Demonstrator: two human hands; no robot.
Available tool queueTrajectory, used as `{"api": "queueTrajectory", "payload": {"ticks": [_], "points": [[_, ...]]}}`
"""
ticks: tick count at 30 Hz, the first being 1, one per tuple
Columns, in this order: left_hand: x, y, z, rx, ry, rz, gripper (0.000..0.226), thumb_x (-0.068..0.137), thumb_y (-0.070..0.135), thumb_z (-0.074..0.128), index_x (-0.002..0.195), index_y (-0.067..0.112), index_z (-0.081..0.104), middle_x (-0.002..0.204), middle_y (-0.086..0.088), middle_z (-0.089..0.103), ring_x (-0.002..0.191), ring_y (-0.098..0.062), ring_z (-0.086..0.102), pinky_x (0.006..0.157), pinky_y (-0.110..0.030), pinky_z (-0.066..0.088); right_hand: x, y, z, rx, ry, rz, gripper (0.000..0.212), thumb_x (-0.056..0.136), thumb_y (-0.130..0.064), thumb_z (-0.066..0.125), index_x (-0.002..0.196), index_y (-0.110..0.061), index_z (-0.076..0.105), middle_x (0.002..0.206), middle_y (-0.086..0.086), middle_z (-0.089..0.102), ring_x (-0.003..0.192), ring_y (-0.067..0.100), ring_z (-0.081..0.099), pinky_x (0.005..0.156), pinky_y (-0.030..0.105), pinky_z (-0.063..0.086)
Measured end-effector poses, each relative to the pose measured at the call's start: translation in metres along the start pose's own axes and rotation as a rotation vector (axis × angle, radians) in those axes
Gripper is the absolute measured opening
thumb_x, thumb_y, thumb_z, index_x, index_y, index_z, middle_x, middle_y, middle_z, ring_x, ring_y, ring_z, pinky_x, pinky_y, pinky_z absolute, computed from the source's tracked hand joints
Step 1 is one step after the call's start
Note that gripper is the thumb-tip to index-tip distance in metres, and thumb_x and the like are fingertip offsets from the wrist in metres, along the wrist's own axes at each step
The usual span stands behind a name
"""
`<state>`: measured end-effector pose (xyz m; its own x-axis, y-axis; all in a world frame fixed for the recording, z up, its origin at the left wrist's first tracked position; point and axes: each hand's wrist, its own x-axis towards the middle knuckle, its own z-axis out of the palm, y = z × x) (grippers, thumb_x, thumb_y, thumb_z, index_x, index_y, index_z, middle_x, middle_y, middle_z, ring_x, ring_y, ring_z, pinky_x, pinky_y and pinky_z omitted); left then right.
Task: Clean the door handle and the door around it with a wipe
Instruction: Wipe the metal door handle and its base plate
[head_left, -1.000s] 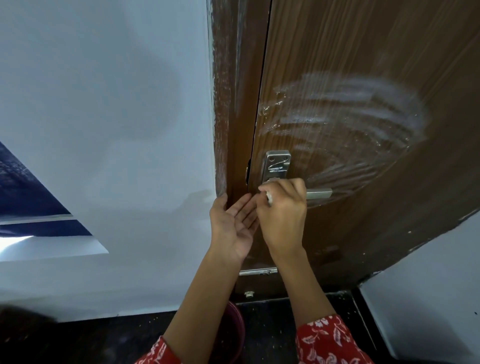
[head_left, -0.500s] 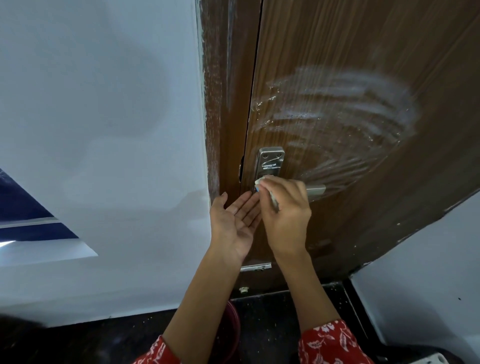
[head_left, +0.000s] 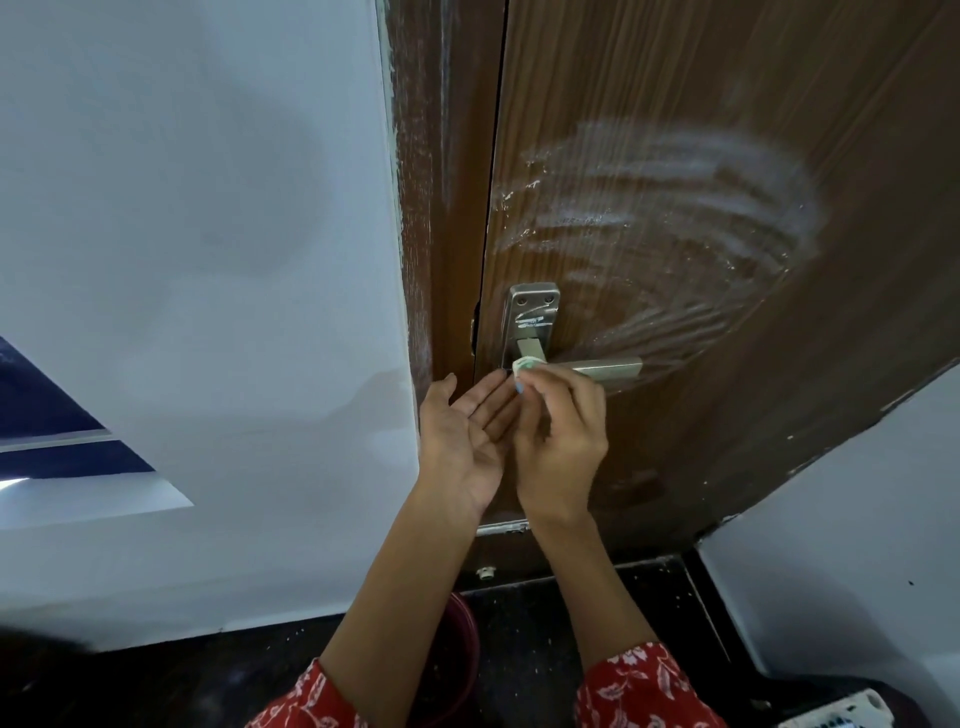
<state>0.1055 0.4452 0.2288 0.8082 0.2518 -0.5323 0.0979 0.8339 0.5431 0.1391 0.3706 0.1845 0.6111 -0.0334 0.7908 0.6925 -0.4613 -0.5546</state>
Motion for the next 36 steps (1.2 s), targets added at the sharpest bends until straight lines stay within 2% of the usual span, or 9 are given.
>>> {"api": "queueTrajectory", "payload": {"ticks": [2,4,10,13,17,20,24,29,36], "points": [[-0.001,0.000,-0.001,0.002,-0.012,0.007,0.052,0.098,0.040,0.032,0.118,0.001,0.061,0.106,-0.016,0.071,0.100,-0.026,0.066,0.093,-0.035,0.048,0.002,0.009,-0.006,-0.027,-0.001,-0.045,0.013,0.082,0.001,0.066,0.095,0.000,0.070,0.096,0.011,0.066,0.090,0.018,0.060,0.080,0.021,0.050],[-0.003,0.000,-0.003,0.010,-0.041,0.022,0.053,0.099,0.041,0.031,0.120,0.002,0.060,0.113,-0.016,0.068,0.106,-0.026,0.064,0.100,-0.036,0.043,0.005,0.015,-0.015,-0.011,0.085,0.078,0.014,0.084,-0.001,0.063,0.098,0.000,0.068,0.099,0.012,0.063,0.092,0.012,0.060,0.081,0.016,0.049],[-0.008,0.000,-0.003,0.132,-0.113,0.133,0.053,0.099,0.043,0.028,0.123,0.007,0.058,0.121,-0.010,0.065,0.111,-0.021,0.062,0.107,-0.034,0.039,0.021,-0.007,-0.009,0.419,0.432,0.921,0.015,0.091,-0.007,0.056,0.104,-0.013,0.057,0.104,0.001,0.058,0.087,0.001,0.058,0.071,0.011,0.046],[-0.009,-0.001,0.000,0.219,-0.092,0.184,0.054,0.099,0.044,0.028,0.122,0.008,0.060,0.121,-0.008,0.066,0.112,-0.018,0.061,0.107,-0.034,0.037,0.023,-0.023,-0.003,0.750,0.400,1.278,0.016,0.093,-0.001,0.050,0.101,-0.015,0.054,0.104,0.004,0.059,0.090,0.008,0.059,0.074,0.018,0.048],[-0.007,-0.002,0.001,0.257,-0.049,0.212,0.052,0.098,0.045,0.030,0.112,0.010,0.065,0.112,-0.006,0.070,0.111,-0.019,0.062,0.109,-0.036,0.035,0.027,-0.031,-0.014,1.033,0.209,1.523,0.021,0.092,0.004,0.050,0.111,-0.003,0.057,0.103,0.013,0.063,0.092,0.018,0.064,0.076,0.026,0.053],[-0.006,-0.003,0.002,0.238,-0.049,0.206,0.053,0.098,0.045,0.029,0.115,0.009,0.064,0.114,-0.007,0.069,0.110,-0.019,0.062,0.110,-0.036,0.035,0.037,-0.019,-0.031,1.142,0.183,1.610,0.022,0.091,0.003,0.050,0.112,-0.001,0.055,0.103,0.014,0.062,0.090,0.019,0.063,0.071,0.030,0.053],[-0.007,-0.005,0.002,0.199,-0.083,0.178,0.054,0.099,0.045,0.027,0.121,0.008,0.060,0.119,-0.008,0.067,0.111,-0.019,0.062,0.110,-0.037,0.035,0.043,-0.006,-0.039,1.072,0.272,1.579,0.019,0.090,0.000,0.054,0.108,-0.006,0.058,0.103,0.013,0.064,0.092,0.019,0.064,0.078,0.031,0.053],[-0.006,-0.004,0.002,0.152,-0.065,0.158,0.055,0.098,0.045,0.030,0.118,0.006,0.062,0.115,-0.011,0.068,0.110,-0.022,0.062,0.109,-0.038,0.037,0.030,-0.017,-0.031,1.075,0.029,1.627,0.024,0.089,-0.003,0.056,0.112,-0.009,0.060,0.107,0.013,0.065,0.096,0.019,0.063,0.077,0.027,0.051],[-0.010,-0.005,-0.002,0.119,-0.120,0.141,0.055,0.098,0.045,0.029,0.122,0.005,0.059,0.120,-0.011,0.066,0.110,-0.021,0.063,0.106,-0.035,0.039,0.045,-0.006,-0.044,1.177,0.264,1.595,0.032,0.091,0.000,0.051,0.122,-0.006,0.054,0.100,0.009,0.061,0.090,0.015,0.061,0.070,0.027,0.051]]}}
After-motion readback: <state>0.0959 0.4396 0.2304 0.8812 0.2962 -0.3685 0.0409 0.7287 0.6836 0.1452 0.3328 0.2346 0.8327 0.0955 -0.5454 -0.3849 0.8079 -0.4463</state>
